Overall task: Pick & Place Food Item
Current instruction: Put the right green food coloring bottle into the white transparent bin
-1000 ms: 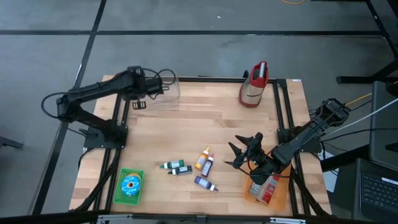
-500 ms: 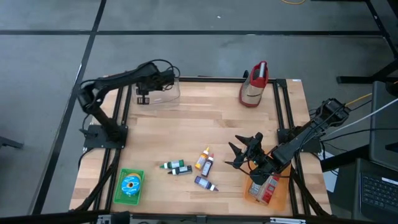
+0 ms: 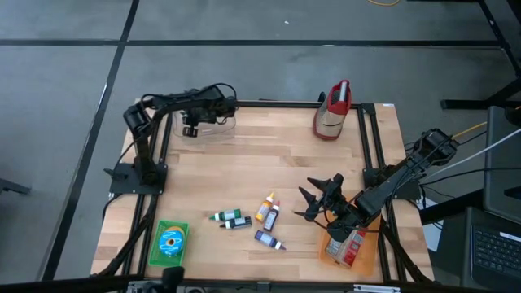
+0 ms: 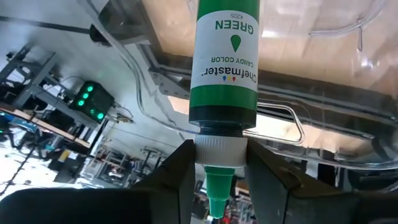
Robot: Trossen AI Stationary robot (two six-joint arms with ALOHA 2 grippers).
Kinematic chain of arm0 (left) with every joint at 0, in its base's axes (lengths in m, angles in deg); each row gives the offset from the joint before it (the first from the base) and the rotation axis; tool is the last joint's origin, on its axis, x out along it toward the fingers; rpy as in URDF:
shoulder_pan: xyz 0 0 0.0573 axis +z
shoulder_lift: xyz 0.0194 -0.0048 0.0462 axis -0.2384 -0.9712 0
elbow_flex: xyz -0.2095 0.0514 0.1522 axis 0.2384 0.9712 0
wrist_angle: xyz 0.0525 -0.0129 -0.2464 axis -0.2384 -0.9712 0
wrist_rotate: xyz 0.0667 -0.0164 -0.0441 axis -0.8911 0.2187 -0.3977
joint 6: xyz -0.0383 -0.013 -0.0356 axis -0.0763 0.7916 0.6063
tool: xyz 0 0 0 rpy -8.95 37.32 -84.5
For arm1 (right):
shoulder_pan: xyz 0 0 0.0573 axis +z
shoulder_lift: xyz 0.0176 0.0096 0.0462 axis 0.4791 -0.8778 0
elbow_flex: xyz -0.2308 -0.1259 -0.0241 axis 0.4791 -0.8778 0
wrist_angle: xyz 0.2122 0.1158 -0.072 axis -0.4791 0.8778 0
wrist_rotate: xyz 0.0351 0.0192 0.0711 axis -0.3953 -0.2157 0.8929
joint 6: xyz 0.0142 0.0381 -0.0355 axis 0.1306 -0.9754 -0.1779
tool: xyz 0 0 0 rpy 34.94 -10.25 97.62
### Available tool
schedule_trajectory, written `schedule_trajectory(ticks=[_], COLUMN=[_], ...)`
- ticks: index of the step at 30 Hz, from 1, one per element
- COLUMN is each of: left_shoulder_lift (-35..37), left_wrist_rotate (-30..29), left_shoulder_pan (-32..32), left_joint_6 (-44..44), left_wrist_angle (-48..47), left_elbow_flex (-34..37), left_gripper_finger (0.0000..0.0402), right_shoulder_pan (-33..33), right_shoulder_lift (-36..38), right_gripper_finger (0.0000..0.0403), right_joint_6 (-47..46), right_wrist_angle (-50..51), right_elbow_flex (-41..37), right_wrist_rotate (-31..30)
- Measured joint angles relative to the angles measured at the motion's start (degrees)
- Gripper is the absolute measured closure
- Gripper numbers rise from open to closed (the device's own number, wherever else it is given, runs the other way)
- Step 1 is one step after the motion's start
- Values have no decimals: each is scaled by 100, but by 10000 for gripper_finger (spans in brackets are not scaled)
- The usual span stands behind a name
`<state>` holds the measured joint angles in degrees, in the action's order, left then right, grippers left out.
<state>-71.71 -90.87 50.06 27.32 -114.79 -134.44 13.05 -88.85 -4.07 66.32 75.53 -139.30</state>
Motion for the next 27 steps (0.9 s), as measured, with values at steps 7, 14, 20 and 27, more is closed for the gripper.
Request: schedule_trajectory(ticks=[7, 14, 20, 27], left_shoulder_lift=[-198, -312, -331, -329], left_wrist_rotate=[0, 14, -10, -185], left_shoulder_pan=[0, 0, -39, -184], left_joint_6=[-179, -256, -264, -409], left_wrist_angle=[-4, -3, -2, -6], left_elbow_flex=[0, 0, 0, 0], left_gripper_finger=[292, 292, 285, 254], right_shoulder_pan=[0, 0, -2, 0], right_shoulder_lift=[0, 0, 0, 0], right_gripper_finger=[173, 173, 173, 173], right_joint_6=[2, 0, -2, -4], right_wrist_angle=[0, -20, -22, -22], right_elbow_flex=[-1, 0, -1, 0], right_wrist_rotate=[4, 6, 14, 17])
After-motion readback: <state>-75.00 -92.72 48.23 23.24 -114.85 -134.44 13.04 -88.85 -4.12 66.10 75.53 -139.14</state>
